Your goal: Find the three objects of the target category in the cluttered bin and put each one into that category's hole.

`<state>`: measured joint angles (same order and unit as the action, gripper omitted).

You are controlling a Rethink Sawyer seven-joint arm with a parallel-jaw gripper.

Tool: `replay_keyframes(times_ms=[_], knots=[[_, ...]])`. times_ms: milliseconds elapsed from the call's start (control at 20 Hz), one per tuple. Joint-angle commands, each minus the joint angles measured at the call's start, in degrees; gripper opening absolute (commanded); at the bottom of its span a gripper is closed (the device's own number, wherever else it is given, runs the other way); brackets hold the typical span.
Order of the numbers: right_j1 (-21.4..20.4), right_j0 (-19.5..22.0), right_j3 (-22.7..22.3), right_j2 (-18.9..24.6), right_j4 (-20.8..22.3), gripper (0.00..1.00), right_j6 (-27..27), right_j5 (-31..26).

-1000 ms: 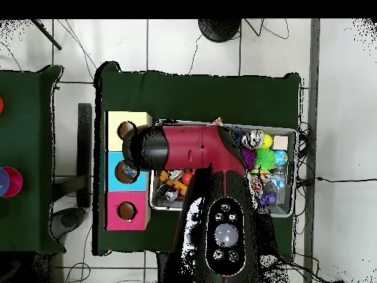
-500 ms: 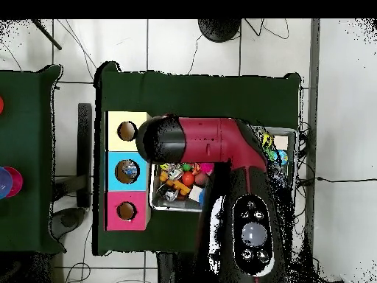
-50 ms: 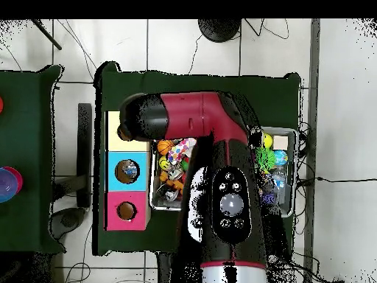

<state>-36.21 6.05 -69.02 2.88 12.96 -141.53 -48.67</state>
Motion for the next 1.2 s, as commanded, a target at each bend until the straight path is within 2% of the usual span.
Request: replay_keyframes(times_ms=[50,150,250,450,700,850,1100,1200], knots=[[10.6,-2.8,14.7,2.2,0.6,1.0,-2.6,-10.6],[12.1,-3.7,15.3,1.9,-0.8,1.0,-4.9,-11.5],[13.5,-4.8,15.7,1.3,-1.4,1.0,-7.4,-9.9],[16.7,-6.4,18.7,-0.1,-1.8,1.0,-9.9,-9.8],[19.6,-7.2,22.3,-1.6,-1.1,1.0,-7.5,-12.5],[19.7,-6.4,22.7,-1.7,-2.0,1.0,-7.1,-12.5],[19.9,-5.0,26.0,-2.2,-2.0,1.0,-5.7,-13.4],[19.6,-4.3,26.1,-1.7,-3.4,1.0,-6.6,-14.5]])
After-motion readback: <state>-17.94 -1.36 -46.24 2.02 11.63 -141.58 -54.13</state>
